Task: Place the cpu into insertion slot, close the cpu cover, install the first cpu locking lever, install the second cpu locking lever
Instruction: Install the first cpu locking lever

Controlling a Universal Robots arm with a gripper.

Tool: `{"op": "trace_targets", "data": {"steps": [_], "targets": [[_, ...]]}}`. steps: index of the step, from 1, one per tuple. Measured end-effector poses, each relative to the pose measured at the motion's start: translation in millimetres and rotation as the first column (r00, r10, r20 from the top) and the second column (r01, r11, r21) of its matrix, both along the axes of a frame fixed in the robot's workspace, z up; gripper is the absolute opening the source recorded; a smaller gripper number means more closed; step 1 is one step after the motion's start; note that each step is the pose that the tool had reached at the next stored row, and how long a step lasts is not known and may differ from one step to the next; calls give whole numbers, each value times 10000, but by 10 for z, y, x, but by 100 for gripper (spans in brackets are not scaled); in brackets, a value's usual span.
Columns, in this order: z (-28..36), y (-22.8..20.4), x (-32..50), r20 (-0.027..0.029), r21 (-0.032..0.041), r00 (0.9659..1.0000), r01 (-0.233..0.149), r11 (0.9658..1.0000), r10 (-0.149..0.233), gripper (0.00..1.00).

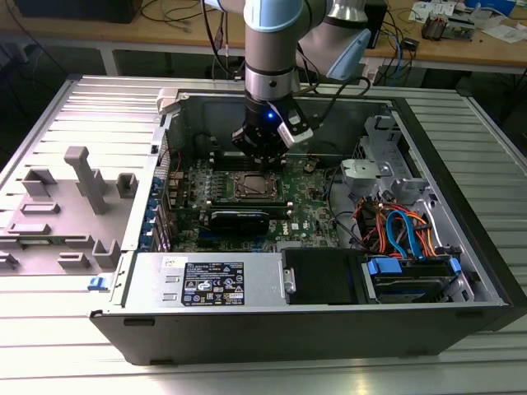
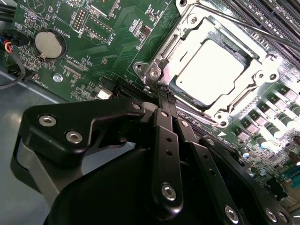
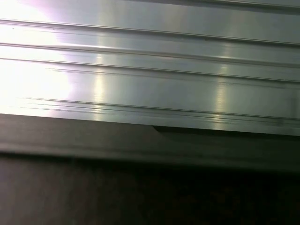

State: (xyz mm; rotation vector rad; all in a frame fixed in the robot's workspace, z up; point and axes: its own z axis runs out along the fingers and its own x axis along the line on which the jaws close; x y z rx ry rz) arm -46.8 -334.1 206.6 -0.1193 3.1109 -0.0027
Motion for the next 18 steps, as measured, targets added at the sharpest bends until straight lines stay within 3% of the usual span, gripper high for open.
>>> {"op": "trace_targets", "data": {"steps": [18], "targets": [[8, -1, 0, -2, -13, 10000, -1, 10000, 1, 11]]}}
